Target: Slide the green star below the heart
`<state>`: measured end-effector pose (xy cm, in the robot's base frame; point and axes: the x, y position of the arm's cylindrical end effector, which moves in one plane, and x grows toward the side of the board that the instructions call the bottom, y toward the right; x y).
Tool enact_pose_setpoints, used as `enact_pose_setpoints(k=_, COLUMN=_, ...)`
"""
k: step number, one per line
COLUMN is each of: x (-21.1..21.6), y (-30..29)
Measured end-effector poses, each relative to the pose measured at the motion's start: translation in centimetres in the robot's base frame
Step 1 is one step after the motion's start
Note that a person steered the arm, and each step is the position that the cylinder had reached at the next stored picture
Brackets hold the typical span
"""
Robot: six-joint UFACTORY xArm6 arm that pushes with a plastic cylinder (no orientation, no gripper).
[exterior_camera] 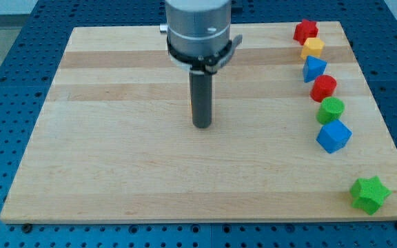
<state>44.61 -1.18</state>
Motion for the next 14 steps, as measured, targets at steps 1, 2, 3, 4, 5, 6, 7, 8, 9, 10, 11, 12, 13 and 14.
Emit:
enact_pose_setpoints(k=1, x=-4.2, y=0.0)
enact_pose_setpoints(k=2, x=-2.0, y=0.2)
enact_pose_setpoints(k=3, x=4.1, y=4.0)
enact_pose_setpoints(k=4, x=8.7, y=9.4)
enact_pose_setpoints(k=5, x=11.3, y=13.3)
enact_pose_setpoints(k=6, x=10.9, y=20.0)
enact_pose_setpoints(k=7, x=9.3, y=28.3)
enact_pose_setpoints(k=8, x=10.8, y=35.5)
enact_pose_setpoints(k=9, x=17.1, y=34.7)
enact_pose_setpoints(k=10, x=17.0, y=30.6)
enact_pose_setpoints(k=11, x=17.1, y=25.1)
enact_pose_setpoints(k=12, x=15.0, y=20.1)
enact_pose_setpoints(k=13, x=9.4, y=14.9)
enact_pose_setpoints(k=14, x=6.0, y=12.7)
